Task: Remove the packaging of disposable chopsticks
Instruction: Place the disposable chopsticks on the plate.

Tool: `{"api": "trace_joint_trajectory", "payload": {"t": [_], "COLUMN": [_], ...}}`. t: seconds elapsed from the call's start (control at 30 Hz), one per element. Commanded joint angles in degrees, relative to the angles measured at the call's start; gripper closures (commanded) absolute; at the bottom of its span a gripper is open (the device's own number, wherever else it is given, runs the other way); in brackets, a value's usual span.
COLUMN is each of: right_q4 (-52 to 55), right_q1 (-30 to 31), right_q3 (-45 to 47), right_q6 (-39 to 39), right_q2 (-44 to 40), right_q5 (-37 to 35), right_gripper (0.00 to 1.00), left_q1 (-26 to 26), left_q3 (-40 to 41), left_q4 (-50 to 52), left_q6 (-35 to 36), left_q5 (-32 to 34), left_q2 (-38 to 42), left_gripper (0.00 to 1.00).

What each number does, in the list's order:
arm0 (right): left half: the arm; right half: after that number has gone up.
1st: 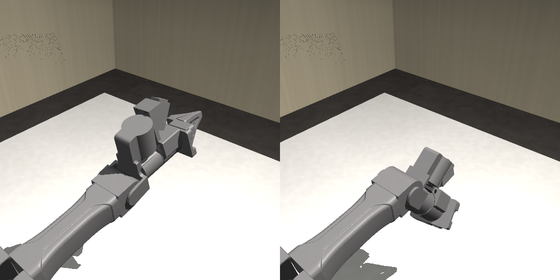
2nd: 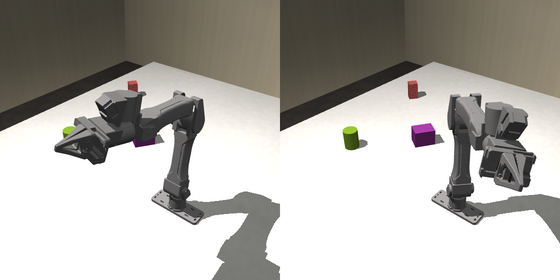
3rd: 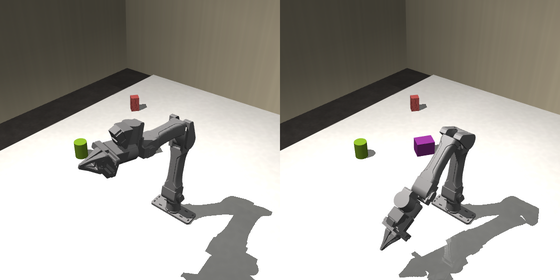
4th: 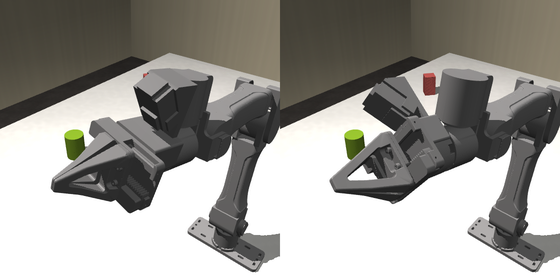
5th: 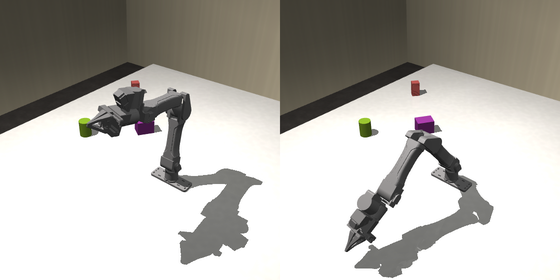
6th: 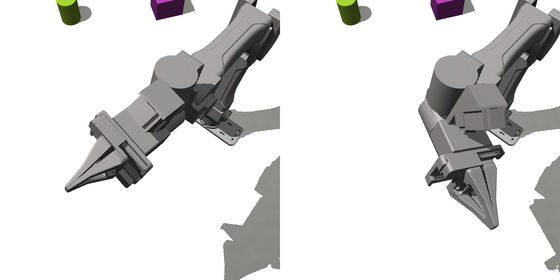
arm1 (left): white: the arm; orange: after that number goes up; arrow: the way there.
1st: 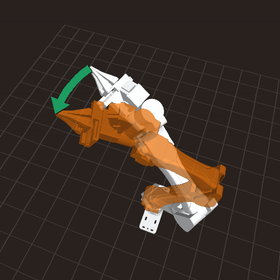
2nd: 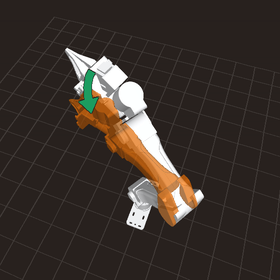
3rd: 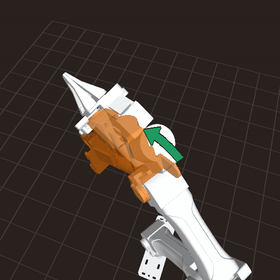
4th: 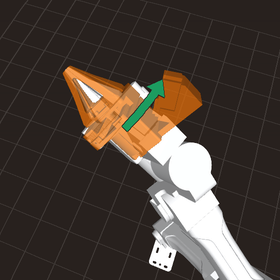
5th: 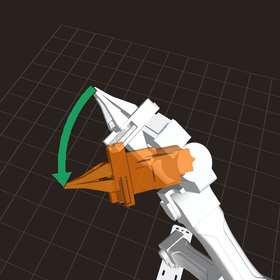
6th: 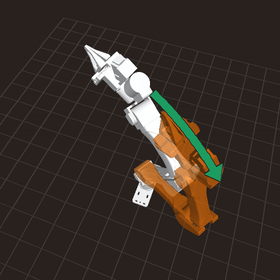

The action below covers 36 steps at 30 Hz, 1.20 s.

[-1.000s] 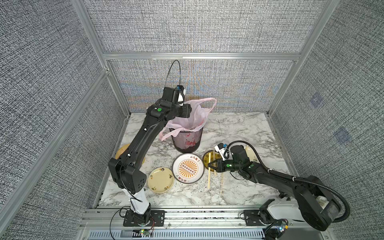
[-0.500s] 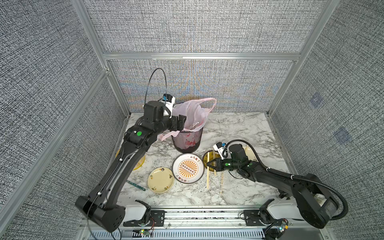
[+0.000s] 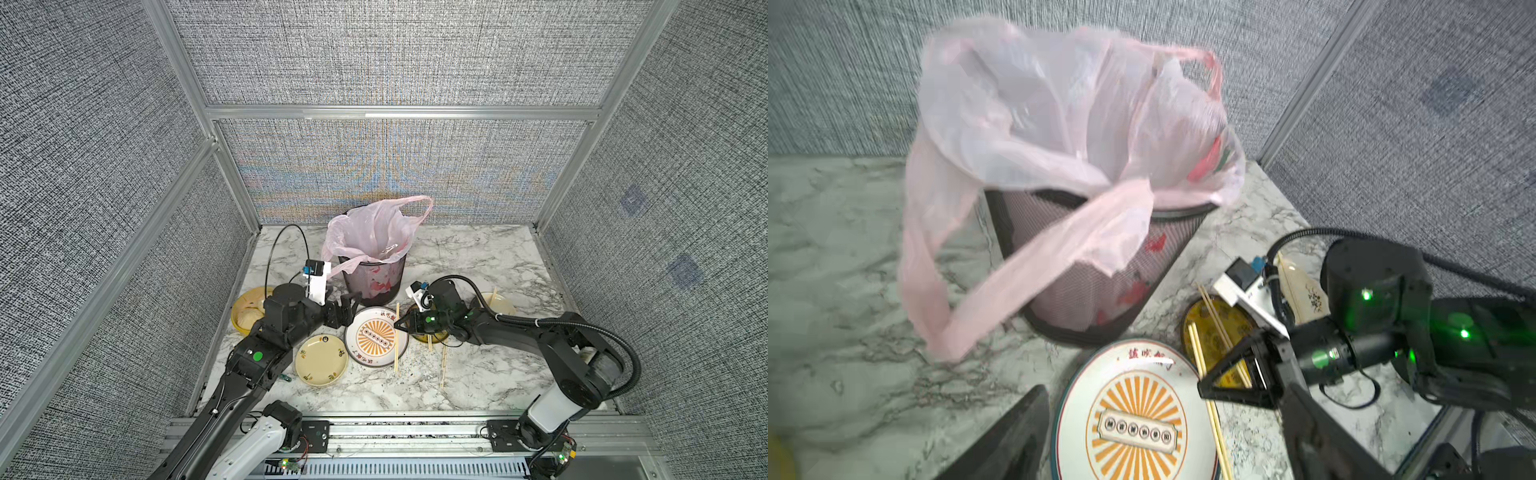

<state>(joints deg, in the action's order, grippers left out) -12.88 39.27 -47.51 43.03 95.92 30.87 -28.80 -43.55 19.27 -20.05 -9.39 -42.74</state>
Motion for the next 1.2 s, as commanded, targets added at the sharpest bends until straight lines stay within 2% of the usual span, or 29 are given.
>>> {"api": "trace_joint_trajectory", "payload": {"t": [0.0,0.4,0.63,1.03,1.17], "right_q4": [0.26,1.19,1.59,-0.64,-0.71], "right_q1": [-0.1,-0.3,-0.8,-1.78,-1.88], "right_q3": [-1.31,-5.56,-6.12,-6.46,-6.64], "right_q6": [3.3,5.66,5.53,7.07,7.25], "right_q2": [2.2,8.3,10.1,12.51,12.99], "right_q5": [-0.33,0.62,-0.07,0.82,1.47], "right_gripper": [1.0,1.0,1.0,1.0,0.97], "left_q1": [-0.36,-1.71,-4.48,-7.59,-7.9], "left_q3": [4.39,10.85,13.2,13.05,13.14], "left_q4": [-7.71,-13.58,-18.5,-23.0,-24.01], "left_q6": [-2.42,-2.83,-3.69,-3.4,-3.44], "left_q5": [-2.44,-4.79,-5.26,-5.64,-5.55], "left_q2": [0.48,-5.45,-9.23,-18.02,-19.64], "left_gripper": [0.13,0.13,0.13,0.13,0.13]}}
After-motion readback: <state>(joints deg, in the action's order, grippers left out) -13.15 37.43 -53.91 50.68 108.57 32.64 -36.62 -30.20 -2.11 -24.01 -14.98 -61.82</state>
